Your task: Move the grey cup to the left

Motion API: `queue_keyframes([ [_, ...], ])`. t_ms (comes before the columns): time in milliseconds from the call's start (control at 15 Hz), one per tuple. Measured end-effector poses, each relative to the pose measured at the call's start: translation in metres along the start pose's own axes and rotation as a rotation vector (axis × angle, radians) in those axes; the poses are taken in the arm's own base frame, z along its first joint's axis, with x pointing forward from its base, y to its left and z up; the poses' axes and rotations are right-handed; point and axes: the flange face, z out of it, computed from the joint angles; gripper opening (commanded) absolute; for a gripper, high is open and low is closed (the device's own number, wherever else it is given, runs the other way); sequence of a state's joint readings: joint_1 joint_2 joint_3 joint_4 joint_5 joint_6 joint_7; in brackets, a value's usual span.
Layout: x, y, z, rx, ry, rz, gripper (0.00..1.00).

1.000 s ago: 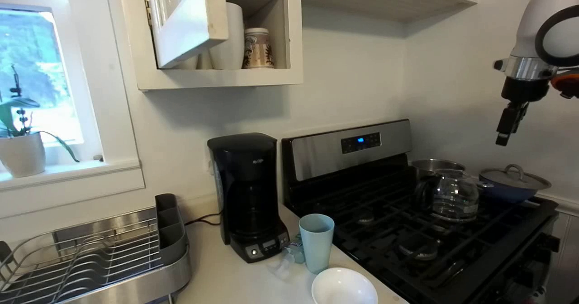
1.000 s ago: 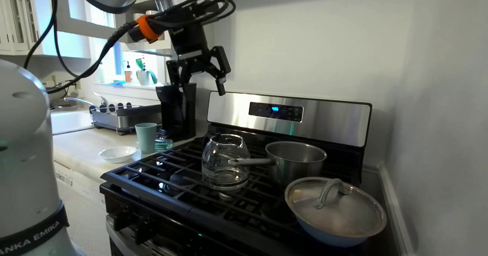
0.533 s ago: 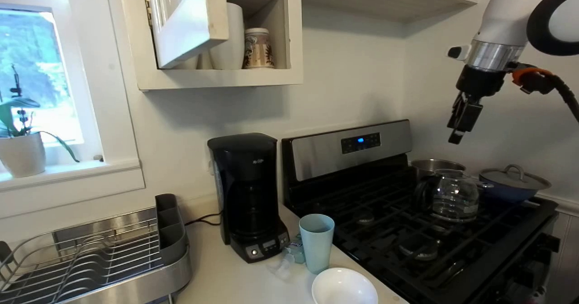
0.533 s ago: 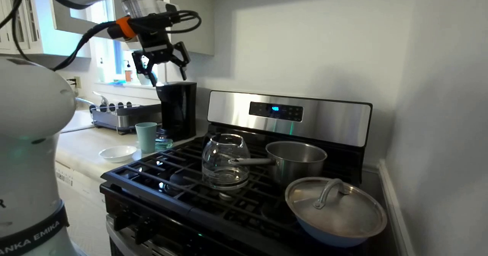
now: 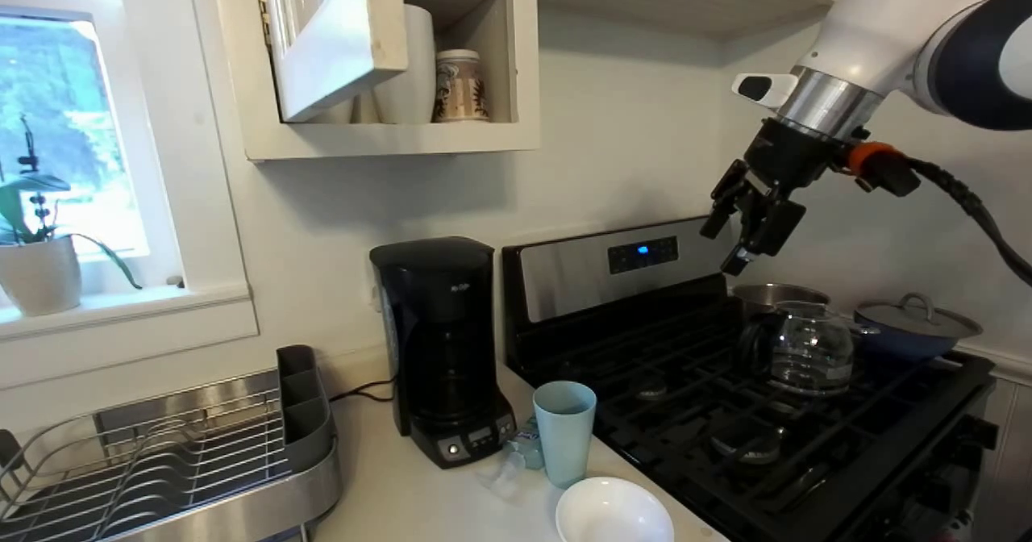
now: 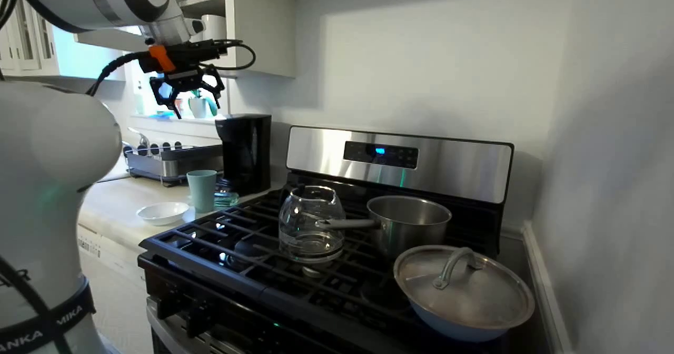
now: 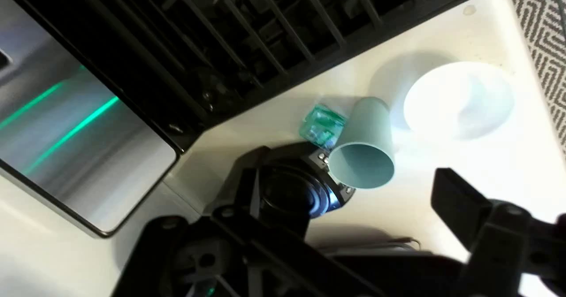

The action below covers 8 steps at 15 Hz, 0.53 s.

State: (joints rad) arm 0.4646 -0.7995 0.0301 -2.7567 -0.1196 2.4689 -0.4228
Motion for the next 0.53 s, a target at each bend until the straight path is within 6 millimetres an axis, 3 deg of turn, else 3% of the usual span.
queue_keyframes([
  [533, 0.0100, -0.0094, 0.0113, 0.033, 0.029, -0.097, 1.00],
])
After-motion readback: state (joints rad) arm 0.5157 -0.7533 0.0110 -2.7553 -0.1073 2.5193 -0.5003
